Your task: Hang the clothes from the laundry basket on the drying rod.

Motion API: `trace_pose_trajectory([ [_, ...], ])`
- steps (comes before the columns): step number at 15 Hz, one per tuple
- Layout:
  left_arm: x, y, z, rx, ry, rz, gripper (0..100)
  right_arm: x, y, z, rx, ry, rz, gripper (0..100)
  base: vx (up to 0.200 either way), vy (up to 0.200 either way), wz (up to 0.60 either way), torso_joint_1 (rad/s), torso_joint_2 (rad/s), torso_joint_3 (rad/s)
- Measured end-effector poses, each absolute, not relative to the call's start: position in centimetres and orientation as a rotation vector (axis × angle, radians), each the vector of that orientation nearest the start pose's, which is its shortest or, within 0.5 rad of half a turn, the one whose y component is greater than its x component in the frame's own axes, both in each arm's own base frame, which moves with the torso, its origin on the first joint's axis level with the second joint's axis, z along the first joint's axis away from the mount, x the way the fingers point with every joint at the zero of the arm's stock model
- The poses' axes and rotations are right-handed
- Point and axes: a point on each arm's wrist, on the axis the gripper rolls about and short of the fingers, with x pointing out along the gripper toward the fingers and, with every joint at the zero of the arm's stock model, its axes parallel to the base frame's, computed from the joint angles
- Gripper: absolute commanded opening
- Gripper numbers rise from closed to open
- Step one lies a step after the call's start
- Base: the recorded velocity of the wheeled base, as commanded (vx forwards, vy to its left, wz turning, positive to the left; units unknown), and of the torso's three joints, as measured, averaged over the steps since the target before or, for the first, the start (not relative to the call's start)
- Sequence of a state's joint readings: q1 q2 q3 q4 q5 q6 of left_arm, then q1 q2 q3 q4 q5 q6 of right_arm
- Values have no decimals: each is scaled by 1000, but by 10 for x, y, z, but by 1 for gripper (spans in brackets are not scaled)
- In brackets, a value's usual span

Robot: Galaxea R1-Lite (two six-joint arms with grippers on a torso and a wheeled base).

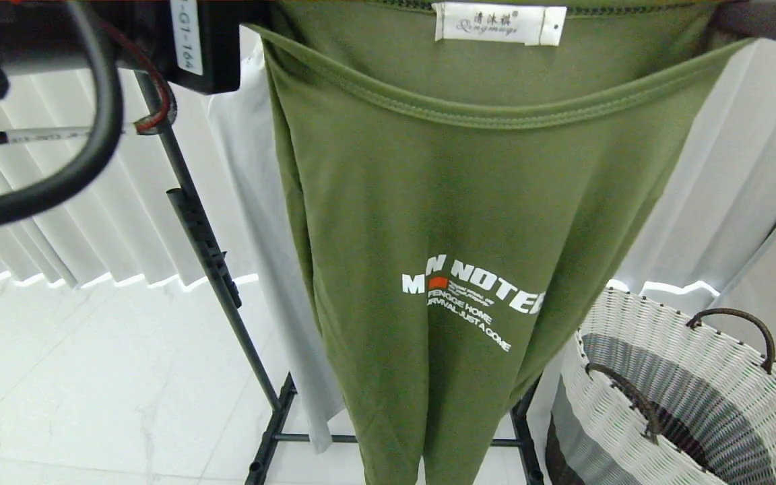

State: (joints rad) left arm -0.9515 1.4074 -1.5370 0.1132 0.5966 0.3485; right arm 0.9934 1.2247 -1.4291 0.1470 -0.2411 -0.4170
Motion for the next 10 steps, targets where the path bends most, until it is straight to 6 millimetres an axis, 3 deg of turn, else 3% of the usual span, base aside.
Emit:
trace_pose_trajectory([
  [4,152,-189,400,298,-82,-337,0,58,111,390,-383,-178,880,0,0,0,0,0,0,0],
  [10,160,-199,395,293,-49,-328,0,54,103,387,-387,-175,848,0,0,0,0,0,0,0],
])
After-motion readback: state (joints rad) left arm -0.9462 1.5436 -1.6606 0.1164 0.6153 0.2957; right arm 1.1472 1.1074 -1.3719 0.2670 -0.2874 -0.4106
